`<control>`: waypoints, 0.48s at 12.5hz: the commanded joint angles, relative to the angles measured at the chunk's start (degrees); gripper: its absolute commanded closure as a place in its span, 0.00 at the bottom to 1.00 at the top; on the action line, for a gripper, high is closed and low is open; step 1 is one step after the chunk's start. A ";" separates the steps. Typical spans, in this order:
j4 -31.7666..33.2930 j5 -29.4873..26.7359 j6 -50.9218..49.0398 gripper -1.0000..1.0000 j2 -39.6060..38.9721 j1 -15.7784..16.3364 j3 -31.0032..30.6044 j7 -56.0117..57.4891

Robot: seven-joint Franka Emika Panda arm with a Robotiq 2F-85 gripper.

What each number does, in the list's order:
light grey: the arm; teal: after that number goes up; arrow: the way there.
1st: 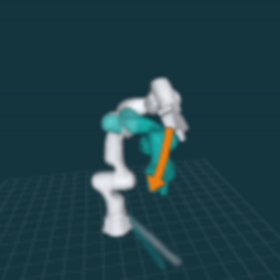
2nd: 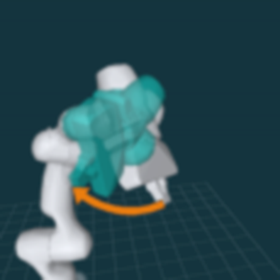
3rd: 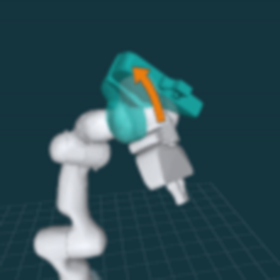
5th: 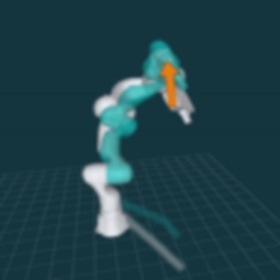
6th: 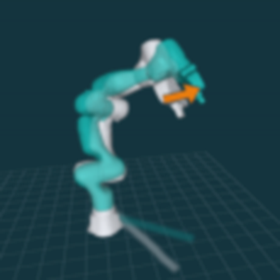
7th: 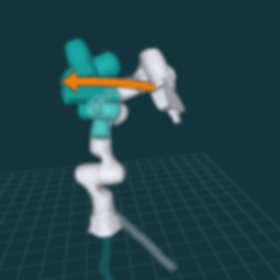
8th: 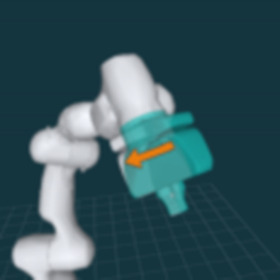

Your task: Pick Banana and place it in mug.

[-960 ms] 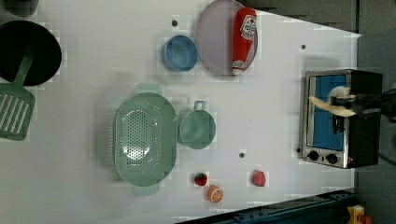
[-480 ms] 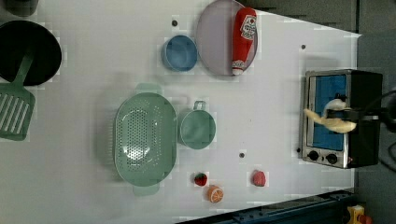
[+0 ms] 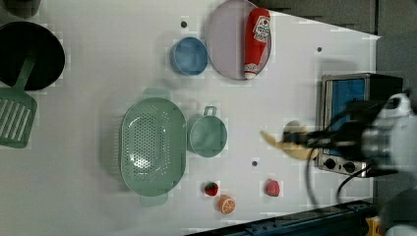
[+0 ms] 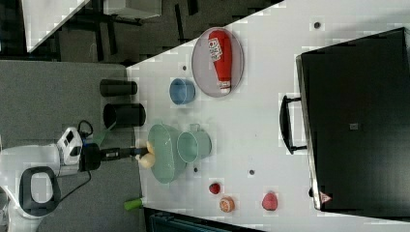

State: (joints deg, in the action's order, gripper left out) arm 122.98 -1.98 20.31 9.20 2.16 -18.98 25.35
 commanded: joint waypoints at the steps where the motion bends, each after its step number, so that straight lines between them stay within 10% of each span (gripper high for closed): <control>1: 2.15 -1.40 4.89 0.78 -1.95 -0.42 -4.23 -17.97; 6: 8.09 -1.40 19.44 0.78 -10.09 -0.44 -6.04 -23.46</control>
State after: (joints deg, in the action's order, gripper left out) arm 129.70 -2.51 39.98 1.82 3.44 -25.81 7.19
